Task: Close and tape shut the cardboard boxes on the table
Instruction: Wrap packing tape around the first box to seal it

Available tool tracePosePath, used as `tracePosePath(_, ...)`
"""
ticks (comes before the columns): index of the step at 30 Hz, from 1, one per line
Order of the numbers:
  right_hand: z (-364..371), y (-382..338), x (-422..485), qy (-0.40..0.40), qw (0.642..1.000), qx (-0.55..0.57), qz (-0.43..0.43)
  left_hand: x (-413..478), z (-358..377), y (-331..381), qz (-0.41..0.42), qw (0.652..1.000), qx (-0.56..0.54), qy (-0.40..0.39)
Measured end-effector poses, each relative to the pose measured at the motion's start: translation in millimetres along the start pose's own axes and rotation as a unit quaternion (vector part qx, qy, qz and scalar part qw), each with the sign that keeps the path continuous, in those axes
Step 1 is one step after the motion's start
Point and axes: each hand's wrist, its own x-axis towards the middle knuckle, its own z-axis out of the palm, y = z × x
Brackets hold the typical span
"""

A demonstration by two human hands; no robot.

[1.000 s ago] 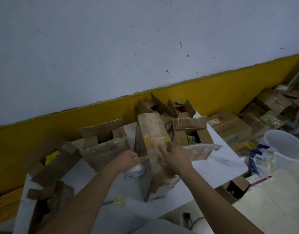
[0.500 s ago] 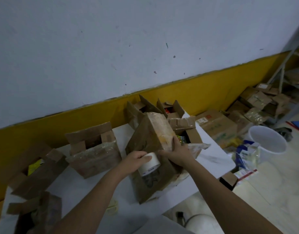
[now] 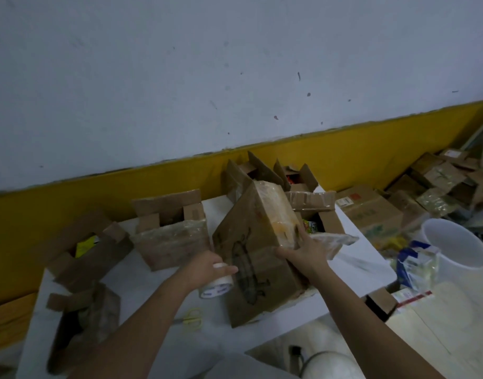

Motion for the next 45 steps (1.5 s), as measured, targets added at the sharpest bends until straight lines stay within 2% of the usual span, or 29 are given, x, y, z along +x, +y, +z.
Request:
tracePosePath(2, -16.6, -0.5, -0.6, 0.004, 0.999, 0.026, -0.02, -7.5, -8.3, 7.6, 0.018, 1.0, -0.016, 0.003)
tracePosePath(6, -62.5, -6.3, -2.9, -0.002, 0.981, 0.196, 0.005, -26.7, -39.5, 41.2, 0.069, 0.994, -0.083, -0.035)
tracePosePath(10, -101.1, -20.9, -14.8, -0.002, 0.965, 0.262, -0.009, -37.7, -66.4, 61.5, 0.084, 0.996, 0.007, 0.039)
tracePosePath(14, -126.4, -24.6, -22.7, -0.005, 0.96, 0.279, -0.014, -43.5, -88.3, 56.4, 0.047, 0.988, 0.078, 0.123)
tracePosePath(19, -150.1, -21.7, -31.3, -0.021, 0.95, 0.308, -0.048, -65.0, -109.0, 68.1, 0.108, 0.991, -0.027, 0.072)
tracePosePath(23, -162.4, -31.7, -37.0, -0.004, 0.955, 0.291, -0.058, -64.8, -120.8, 56.1, 0.067, 0.986, 0.1, 0.117)
tracePosePath(26, -170.8, -34.6, -36.3, -0.018, 0.95, 0.304, -0.073, -60.0, -120.5, 55.6, 0.038, 0.983, 0.112, 0.137)
tracePosePath(32, -180.6, -37.9, -42.2, -0.097, 0.928, 0.346, -0.095, -50.2, -117.3, 64.7, 0.042, 0.989, 0.05, 0.135)
tracePosePath(36, -182.9, -40.1, -44.7, -0.113, 0.922, 0.35, -0.119, -50.0, -135.6, 66.0, 0.032, 0.985, -0.015, 0.167)
tracePosePath(41, -175.9, -38.1, -45.0, -0.133, 0.906, 0.391, -0.095, -60.6, -148.4, 68.6, 0.035, 0.977, -0.085, 0.194)
tracePosePath(43, -171.1, -36.3, -42.2, -0.149, 0.896, 0.411, -0.082, -62.7, -144.8, 67.2, 0.025, 0.964, -0.115, 0.237)
tracePosePath(45, -166.8, -38.0, -41.6, -0.158, 0.886, 0.429, -0.081, -69.6, -131.7, 67.3, -0.016, 0.922, -0.201, 0.33)
